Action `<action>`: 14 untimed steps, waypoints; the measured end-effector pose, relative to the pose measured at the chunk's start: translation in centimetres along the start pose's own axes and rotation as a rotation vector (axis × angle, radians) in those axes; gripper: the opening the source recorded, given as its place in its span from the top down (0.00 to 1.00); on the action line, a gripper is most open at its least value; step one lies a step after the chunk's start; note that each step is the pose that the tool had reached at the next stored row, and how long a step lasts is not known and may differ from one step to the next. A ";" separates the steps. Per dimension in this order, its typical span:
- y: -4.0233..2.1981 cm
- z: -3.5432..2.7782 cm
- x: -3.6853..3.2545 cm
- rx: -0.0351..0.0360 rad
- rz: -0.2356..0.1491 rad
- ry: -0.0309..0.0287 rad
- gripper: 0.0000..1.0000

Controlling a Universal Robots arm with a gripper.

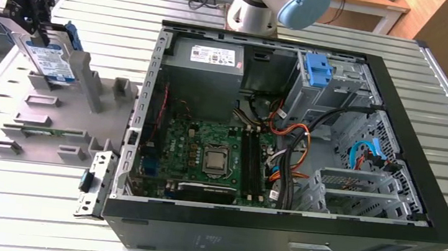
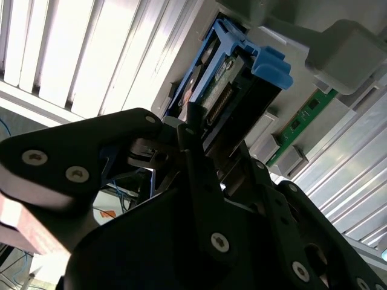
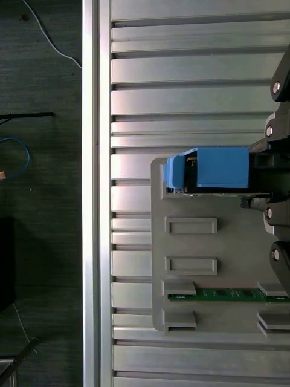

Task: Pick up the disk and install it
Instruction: 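Pick up the disk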

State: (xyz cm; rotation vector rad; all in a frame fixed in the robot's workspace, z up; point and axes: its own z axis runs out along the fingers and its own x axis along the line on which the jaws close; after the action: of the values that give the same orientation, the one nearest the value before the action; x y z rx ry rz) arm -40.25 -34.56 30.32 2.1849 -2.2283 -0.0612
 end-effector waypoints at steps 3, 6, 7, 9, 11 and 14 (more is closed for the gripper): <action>0.00 -0.02 0.00 0.0000 0.000 0.0000 0.65; 0.00 -0.03 0.00 -0.0001 0.000 0.0000 0.65; 0.00 -0.03 0.00 -0.0001 0.000 0.0000 0.65; 0.01 -0.08 0.00 -0.0004 0.000 0.0002 0.65; 0.01 -0.19 0.00 -0.0003 0.000 0.0001 0.65; 0.02 -0.41 0.00 -0.0001 0.000 0.0000 0.65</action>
State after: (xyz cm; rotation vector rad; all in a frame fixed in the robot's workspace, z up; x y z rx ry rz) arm -40.25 -34.57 30.73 2.1849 -2.2282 -0.0612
